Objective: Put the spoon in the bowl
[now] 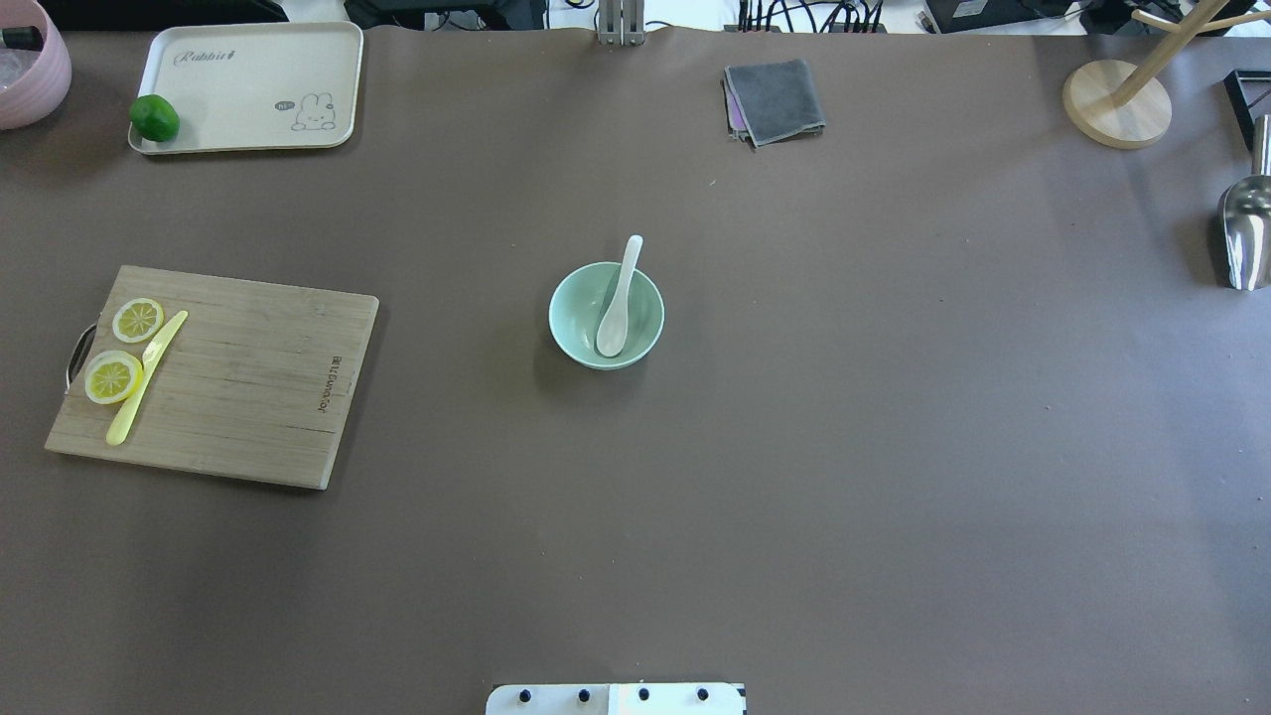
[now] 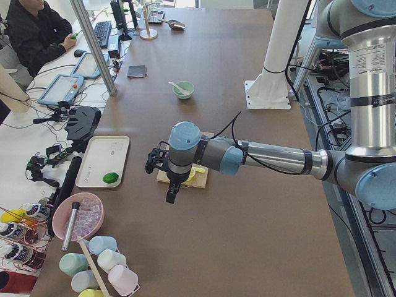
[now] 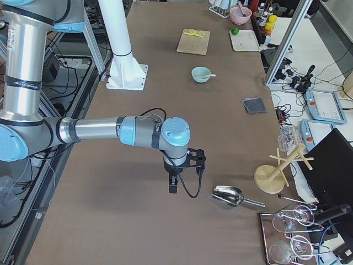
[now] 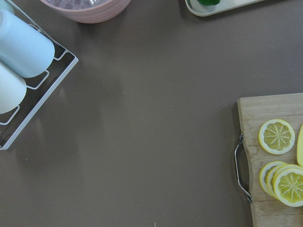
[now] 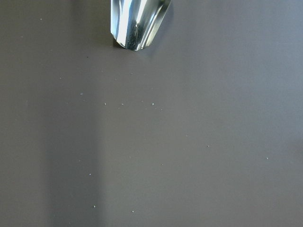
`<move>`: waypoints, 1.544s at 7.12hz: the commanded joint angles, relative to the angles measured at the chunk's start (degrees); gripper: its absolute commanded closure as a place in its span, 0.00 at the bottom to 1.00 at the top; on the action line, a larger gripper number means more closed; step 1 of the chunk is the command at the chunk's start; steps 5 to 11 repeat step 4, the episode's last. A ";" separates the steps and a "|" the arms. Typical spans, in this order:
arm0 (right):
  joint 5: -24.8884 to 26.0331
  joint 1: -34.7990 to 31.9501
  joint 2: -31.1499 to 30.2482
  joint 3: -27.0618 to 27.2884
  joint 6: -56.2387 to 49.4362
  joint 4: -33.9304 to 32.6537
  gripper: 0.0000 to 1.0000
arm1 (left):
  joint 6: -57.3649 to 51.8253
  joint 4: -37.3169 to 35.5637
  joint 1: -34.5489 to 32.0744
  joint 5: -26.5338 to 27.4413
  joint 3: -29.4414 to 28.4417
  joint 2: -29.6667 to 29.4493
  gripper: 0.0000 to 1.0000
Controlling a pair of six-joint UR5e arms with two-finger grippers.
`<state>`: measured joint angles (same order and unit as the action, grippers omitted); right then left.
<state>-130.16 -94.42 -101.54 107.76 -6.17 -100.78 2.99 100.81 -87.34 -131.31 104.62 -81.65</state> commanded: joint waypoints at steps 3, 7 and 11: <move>-0.01 0.81 0.11 -0.62 0.10 0.14 0.00 | 0.00 0.00 -0.46 0.09 -0.82 0.44 0.02; -0.01 0.90 0.20 -0.62 0.10 0.14 0.00 | 0.00 0.00 -0.55 0.17 -0.91 0.44 0.02; -0.01 0.90 0.20 -0.62 0.10 0.14 0.00 | 0.00 0.00 -0.55 0.17 -0.91 0.44 0.02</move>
